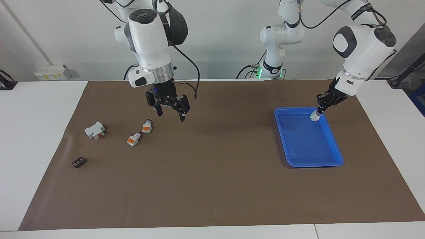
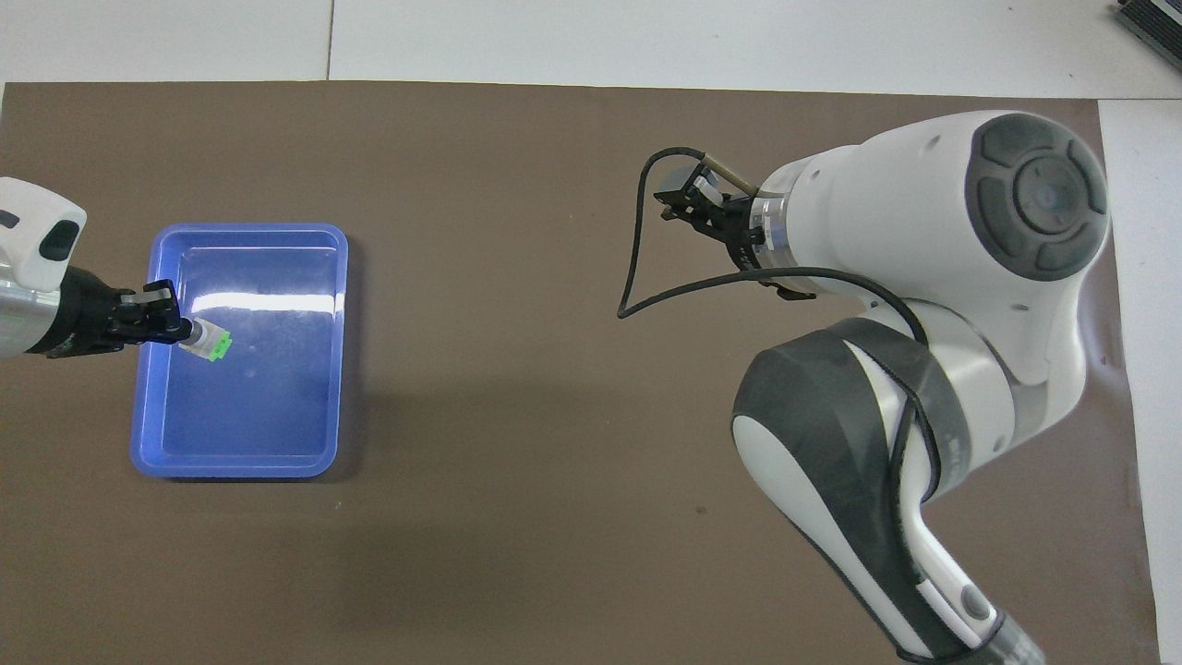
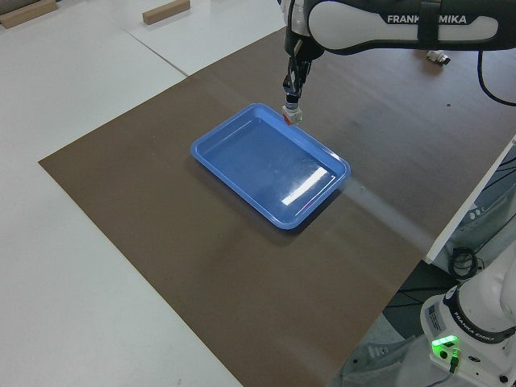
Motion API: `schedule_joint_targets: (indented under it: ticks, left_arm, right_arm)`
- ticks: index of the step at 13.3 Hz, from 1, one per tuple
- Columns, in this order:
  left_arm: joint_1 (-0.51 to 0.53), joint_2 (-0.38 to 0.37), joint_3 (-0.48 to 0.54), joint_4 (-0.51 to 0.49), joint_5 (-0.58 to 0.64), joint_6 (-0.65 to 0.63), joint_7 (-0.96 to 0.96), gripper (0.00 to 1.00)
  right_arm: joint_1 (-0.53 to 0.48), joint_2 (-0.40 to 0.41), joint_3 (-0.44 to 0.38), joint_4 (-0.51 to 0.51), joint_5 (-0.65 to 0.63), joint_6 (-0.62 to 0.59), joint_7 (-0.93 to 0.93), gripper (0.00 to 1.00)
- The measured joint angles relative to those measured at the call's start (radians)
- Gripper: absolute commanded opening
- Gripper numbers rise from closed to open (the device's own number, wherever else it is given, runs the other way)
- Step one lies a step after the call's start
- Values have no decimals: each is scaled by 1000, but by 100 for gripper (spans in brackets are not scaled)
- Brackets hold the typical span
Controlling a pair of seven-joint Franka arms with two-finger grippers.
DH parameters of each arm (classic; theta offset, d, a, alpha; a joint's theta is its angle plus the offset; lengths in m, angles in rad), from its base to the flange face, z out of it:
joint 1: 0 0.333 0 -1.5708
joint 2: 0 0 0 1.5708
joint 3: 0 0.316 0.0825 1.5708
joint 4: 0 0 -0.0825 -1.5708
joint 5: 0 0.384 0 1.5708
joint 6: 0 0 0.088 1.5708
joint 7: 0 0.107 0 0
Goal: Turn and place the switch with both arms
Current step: 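Turn and lower the switch into the blue tray with the left gripper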
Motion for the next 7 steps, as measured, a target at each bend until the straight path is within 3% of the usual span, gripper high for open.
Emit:
schedule_joint_targets:
  ticks: [2,6,7]
  left_arm:
    - [2,34,-2,-11,17,1,102,0]
    - [64,72,1,-64,22,61,275,0]
    - [67,72,0,-87,22,84,285,17]
  right_arm:
    - [-42,-43,-37,4,0,-88,-141,100]
    - [-41,-122,-197,31,2,-268,-361,100]
    - [-39,-127,-229,41,2,-308,-401,100]
